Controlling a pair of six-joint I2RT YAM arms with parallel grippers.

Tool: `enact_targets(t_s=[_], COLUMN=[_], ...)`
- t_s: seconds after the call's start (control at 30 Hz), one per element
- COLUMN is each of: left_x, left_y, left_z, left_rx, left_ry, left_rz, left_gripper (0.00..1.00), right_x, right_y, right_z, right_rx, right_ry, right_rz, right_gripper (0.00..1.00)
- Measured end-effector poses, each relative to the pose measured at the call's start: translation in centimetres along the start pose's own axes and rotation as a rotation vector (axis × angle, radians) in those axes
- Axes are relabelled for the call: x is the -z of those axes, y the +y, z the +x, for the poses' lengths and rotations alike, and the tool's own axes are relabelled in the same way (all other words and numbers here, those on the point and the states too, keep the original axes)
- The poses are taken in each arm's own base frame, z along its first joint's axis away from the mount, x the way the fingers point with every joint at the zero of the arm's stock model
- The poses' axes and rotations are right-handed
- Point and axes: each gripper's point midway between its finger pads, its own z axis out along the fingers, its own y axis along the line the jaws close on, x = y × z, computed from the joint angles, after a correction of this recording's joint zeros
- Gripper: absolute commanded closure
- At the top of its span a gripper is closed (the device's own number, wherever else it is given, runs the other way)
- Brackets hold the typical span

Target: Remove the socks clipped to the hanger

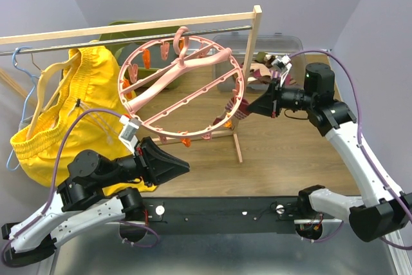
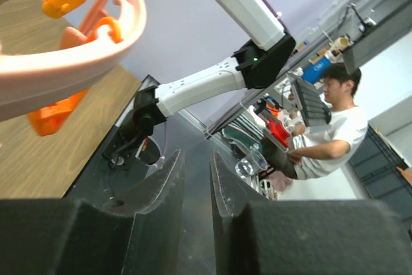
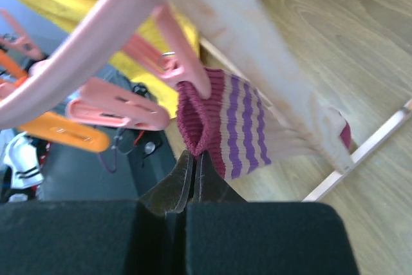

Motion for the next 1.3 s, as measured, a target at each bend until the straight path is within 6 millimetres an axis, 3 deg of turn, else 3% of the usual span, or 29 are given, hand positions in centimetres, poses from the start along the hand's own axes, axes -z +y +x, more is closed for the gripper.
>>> enact_targets(t_s=[0.13,0.27,0.43,0.63,0.83,1.07,1.3], left_x=[0.1,0.1,-0.1,-1.6,-2.0,-1.9,-1.9], left_y=[-1.2,-2.5,-3.5,-3.1,-2.5,-1.6,0.3], left_z=[-0.1,-0.7,-1.3,-1.4,-1.6,-1.7,-2.0], left_rx=[-0.019,-0.047,-0.074,-0.078,-0.079,-0.082,-0.099], left_ry=[0.009,0.006,-0.013,0.0,-0.014,-0.025,-0.051], left_rz=[0.059,0.103,0.148,0.143,0.113,0.067,-0.028], left_gripper=[0.63,0.47,0.44,0.42,0.42,0.41,0.33], right_x=[1.1,2.1,2.5,-0.3,-3.7,-4.9,-5.7], right_y=[2.7,5.8,9.4,14.4,17.2,19.7,22.0], right_z=[-0.1,-0.6,-0.1,2.3,3.9,2.7,1.5], right_rx=[-0.003,0.004,-0.025,-0.077,-0.106,-0.116,-0.156], right_ry=[0.019,0.044,0.084,0.219,0.285,0.209,0.132], right_rz=[-0.053,-0.128,-0.228,-0.365,-0.395,-0.397,-0.398], right_gripper=[0.99,0.99,0.99,0.99,0.99,0.99,0.99])
